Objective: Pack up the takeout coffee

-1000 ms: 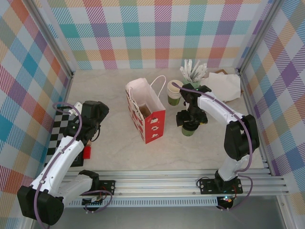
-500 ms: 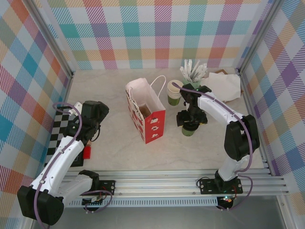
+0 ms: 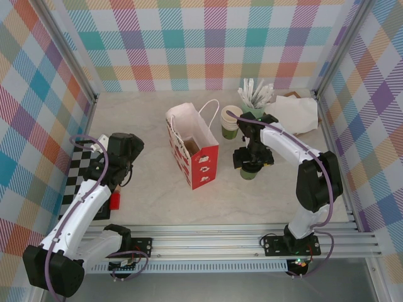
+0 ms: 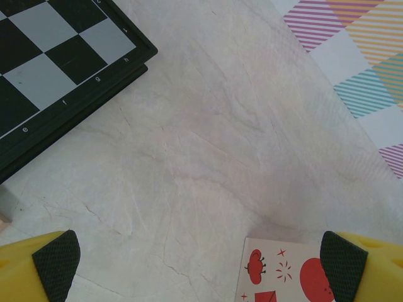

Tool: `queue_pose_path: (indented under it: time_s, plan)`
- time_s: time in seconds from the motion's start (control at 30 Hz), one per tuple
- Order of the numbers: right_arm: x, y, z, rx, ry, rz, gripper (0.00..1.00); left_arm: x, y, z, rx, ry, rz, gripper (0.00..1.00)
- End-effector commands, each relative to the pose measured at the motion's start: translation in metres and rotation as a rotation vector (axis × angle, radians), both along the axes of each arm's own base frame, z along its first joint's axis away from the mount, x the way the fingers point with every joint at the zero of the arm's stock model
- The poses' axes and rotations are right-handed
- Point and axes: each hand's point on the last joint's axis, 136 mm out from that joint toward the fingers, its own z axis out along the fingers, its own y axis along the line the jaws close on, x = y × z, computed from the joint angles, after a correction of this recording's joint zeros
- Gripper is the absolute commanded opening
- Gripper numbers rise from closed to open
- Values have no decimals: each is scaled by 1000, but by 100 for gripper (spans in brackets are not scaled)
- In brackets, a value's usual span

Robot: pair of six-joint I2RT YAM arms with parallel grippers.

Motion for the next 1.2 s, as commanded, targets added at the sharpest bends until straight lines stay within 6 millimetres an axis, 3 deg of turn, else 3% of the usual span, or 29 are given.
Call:
queue_pose_path:
  time_s: [0.0,0.17,0.37,0.5,0.87,1.17]
  plan:
    - [-2,-1,7,-7,-11,2,95,0,6,-2,22,-8,12,100]
    - [-1,0,12,-3,-22,5,93,0,5,-3,20,-5,11,100]
    - [0,-2,17,-9,-43,16,66,0,5,-2,20,-8,9,100]
    - [-1,-4,27,-10,-56,42,60,2,3,1,25,-13,-7,100]
    - [-3,-3,47,15,-81,85,65,16,-9,4,26,10,-78,100]
    - [-10,9,11,57,10,58,67,17,-11,2,34,35,-98,100]
